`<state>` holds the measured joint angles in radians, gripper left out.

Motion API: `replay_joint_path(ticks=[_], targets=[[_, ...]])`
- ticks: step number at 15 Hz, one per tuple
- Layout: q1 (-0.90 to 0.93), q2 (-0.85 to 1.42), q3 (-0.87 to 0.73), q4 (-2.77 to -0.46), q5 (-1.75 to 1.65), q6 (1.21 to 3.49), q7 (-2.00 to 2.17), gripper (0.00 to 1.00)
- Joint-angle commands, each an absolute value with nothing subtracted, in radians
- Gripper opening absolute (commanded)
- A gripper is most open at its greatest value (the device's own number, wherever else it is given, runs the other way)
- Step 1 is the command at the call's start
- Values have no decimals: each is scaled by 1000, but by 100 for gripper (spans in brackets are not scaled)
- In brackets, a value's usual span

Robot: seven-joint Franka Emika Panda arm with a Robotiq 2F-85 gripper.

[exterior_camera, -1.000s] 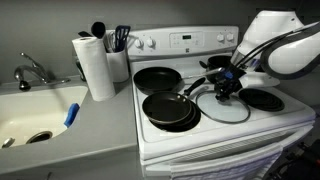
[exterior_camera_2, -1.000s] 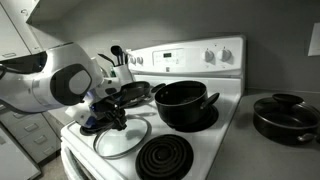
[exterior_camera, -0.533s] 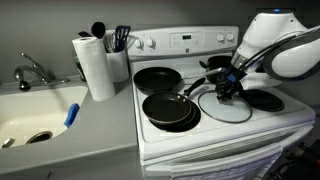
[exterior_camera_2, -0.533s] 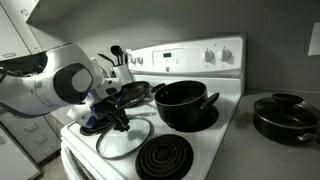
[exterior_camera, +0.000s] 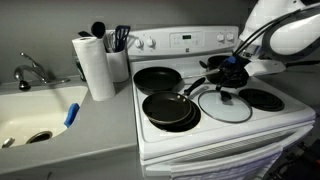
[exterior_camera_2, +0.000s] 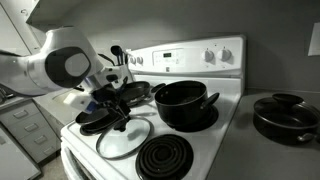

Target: Press the button on the stove then put the lid on the stove then press the button on the stove

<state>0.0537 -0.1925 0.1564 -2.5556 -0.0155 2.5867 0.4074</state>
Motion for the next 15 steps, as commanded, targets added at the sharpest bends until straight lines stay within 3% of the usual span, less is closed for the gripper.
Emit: replay_joint_path(ticks=[1,10,12,15], targets=[[50,-277,128,-2505,-16,2439,310,100],[-50,-354,128,-2409,-288,2383,302,100],[-73,-350,128,-2396,-357,2402,311,74],[-99,-339,123,-2374,-433,2428,311,52]])
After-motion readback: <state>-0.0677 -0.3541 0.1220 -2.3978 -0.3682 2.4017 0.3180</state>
